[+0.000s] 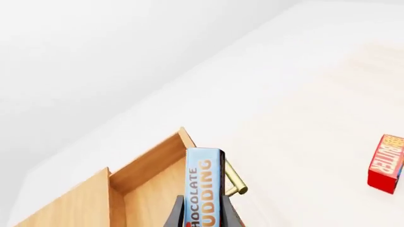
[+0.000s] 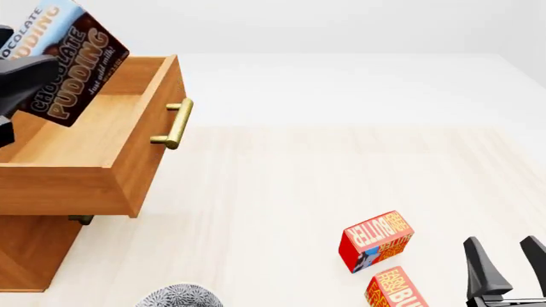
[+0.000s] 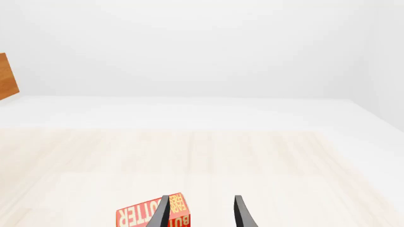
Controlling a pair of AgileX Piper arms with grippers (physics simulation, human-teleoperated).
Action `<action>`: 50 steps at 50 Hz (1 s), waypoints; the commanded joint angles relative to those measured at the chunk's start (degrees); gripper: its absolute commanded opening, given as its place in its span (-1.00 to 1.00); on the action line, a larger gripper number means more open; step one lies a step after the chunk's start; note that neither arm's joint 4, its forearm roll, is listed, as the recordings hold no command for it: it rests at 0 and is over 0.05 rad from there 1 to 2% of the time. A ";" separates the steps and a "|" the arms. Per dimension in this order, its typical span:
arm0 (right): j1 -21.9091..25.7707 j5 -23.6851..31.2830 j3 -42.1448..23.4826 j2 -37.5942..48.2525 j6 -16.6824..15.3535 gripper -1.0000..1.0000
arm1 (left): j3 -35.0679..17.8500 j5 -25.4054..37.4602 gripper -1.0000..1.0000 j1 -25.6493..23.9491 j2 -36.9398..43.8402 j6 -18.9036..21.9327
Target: Put the chocolate pudding in the top drawer of the cabinet and close it.
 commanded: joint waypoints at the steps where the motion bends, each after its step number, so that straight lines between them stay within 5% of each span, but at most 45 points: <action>1: -0.37 -0.04 0.04 0.10 0.03 1.00 | -0.71 -0.56 -1.00 4.44 3.17 -3.93; 12: -0.37 -0.05 0.04 0.09 0.02 1.00 | -1.36 -1.56 -1.00 7.81 7.51 -4.96; 18: -0.37 -0.04 0.04 0.08 0.02 1.00 | -3.09 -1.95 -1.00 7.82 11.20 -10.18; 37: -0.36 -0.02 0.05 0.06 0.01 1.00 | 0.66 -7.58 -1.00 17.26 15.17 -10.88; 50: -0.34 -0.02 0.05 0.07 0.00 1.00 | 4.22 -11.69 -1.00 19.43 18.33 -11.24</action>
